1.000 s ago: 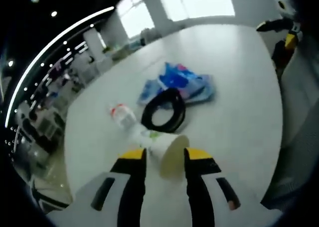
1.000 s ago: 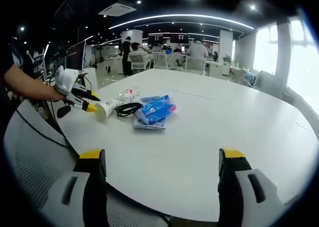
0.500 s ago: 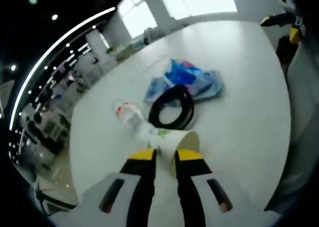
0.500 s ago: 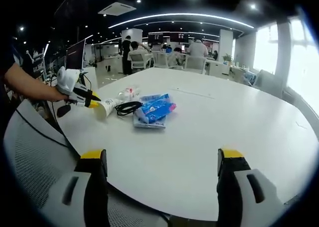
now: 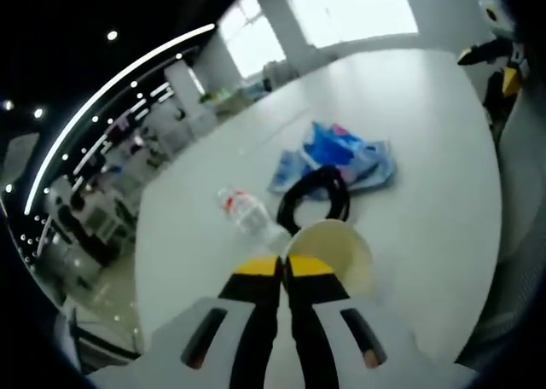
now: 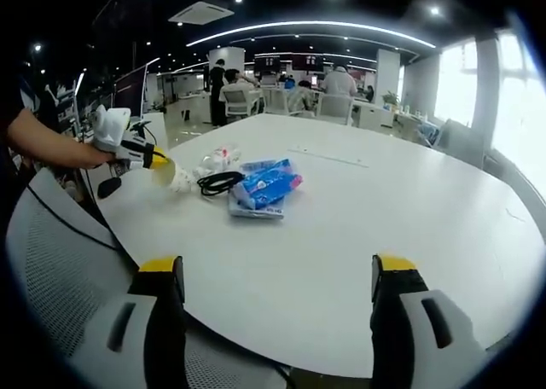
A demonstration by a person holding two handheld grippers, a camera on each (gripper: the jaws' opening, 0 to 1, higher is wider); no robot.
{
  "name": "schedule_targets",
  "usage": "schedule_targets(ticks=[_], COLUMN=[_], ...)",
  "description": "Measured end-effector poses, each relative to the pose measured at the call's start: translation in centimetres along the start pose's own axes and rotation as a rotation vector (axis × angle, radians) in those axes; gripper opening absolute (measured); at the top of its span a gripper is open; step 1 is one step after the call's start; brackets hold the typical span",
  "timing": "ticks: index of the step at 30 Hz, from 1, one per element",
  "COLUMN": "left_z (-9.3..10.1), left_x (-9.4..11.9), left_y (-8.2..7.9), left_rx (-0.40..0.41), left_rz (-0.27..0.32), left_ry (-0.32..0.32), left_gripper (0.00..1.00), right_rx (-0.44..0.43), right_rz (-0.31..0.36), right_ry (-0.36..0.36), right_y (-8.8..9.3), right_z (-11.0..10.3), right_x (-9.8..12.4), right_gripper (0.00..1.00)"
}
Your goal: Arrange the tabletop items into an orderly group along one side of the table until the central work area is clear of visible clutter.
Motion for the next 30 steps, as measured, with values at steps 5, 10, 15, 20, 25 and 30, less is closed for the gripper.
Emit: schedule_targets(ticks=[5, 10, 15, 20, 25, 30], left_z=[0.0, 0.4, 0.9, 1.5, 2.2, 3.1], left_x=[0.4, 0.5, 0.5, 0.5, 0.4, 0.2], left_y=[-0.9, -1.6, -2.0, -2.3, -2.5, -2.7], left_rx=[0.044, 0.072, 0.087, 0.133, 0.164, 0.197], left_rz=[0.001, -0.008, -0.032, -0.073, -0.134, -0.17], left_ry=[0.032, 0.069, 0.102, 0.148, 0.194, 0.232], left_gripper=[0.0, 0.0, 0.0, 0.0, 0.0, 0.0], right_rx=[0.002, 0.003, 0.003, 0.002, 0.001, 0.002], right_rz=[-0.005, -0.004, 0.002, 0.015, 0.018, 0.015], right_ry=[-0.005, -0.006, -0.009, -0.017, -0.021, -0.02], right_y=[0.0, 0.0, 0.0, -0.2, -0.2, -0.2], right_z=[0.0, 0.0, -0.1, -0.2, -0.2, -0.2], right_x=[0.0, -0.1, -0.1, -0.1, -0.1, -0.1], right_gripper=[0.9, 0.91, 0.92, 0.94, 0.95, 0.95])
Point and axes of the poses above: the point that each gripper's makers call its tool centre point, and the gripper's own axes: x roughly backward along the fingers, z roughly to its right, y roughly out of its underside, the point moved 5 cm from there along x, roughly backward along the fingers, and after that the axes turned 8 degrees about -y, right-handed, at the moved point
